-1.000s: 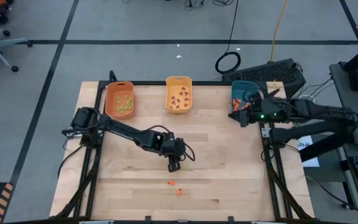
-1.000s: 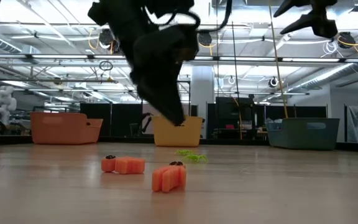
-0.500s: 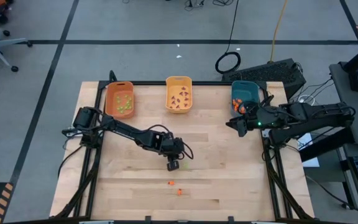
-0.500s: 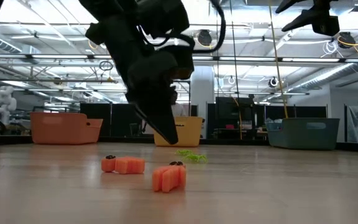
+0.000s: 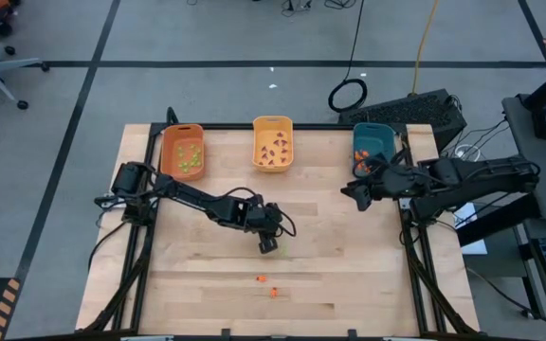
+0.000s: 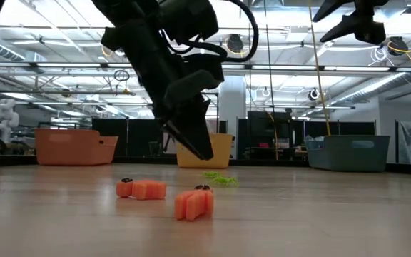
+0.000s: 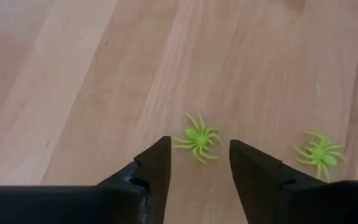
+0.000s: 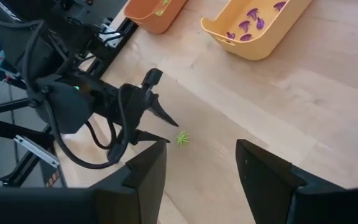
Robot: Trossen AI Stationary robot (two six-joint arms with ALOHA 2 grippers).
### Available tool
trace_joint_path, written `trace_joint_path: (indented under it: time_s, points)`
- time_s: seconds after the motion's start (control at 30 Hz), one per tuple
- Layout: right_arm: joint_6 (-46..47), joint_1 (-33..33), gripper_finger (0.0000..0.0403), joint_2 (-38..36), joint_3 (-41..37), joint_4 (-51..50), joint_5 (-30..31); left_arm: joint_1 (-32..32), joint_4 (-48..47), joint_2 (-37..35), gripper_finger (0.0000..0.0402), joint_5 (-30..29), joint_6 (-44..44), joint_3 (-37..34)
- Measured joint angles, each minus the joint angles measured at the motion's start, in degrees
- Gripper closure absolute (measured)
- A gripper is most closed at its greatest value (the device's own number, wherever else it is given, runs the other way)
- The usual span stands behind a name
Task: Sort Halloween decoration
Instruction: Put the green spider toy into the orange bin
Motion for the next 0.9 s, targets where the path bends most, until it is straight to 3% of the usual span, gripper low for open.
trace_joint_path:
  time_s: [0.23, 0.53, 0.9]
  points:
    - [-0.35, 0.00, 0.0225, 1.81, 0.00, -0.01, 2.76, 0.04, -0.58, 2.11, 0.0224, 2.97, -0.39, 0.00]
    - [-1.67, -0.02, 0.0225, 3.72, 0.00, -0.02, 2.78, 1.23, -1.24, 2.29, 0.0224, 2.05, 0.98, 0.00]
    - [-1.86, -0.08, 0.0225, 4.59, 0.00, 0.00, 4.70, 2.40, 2.34, 3.82, 0.0273, 8.48, 1.16, 0.13]
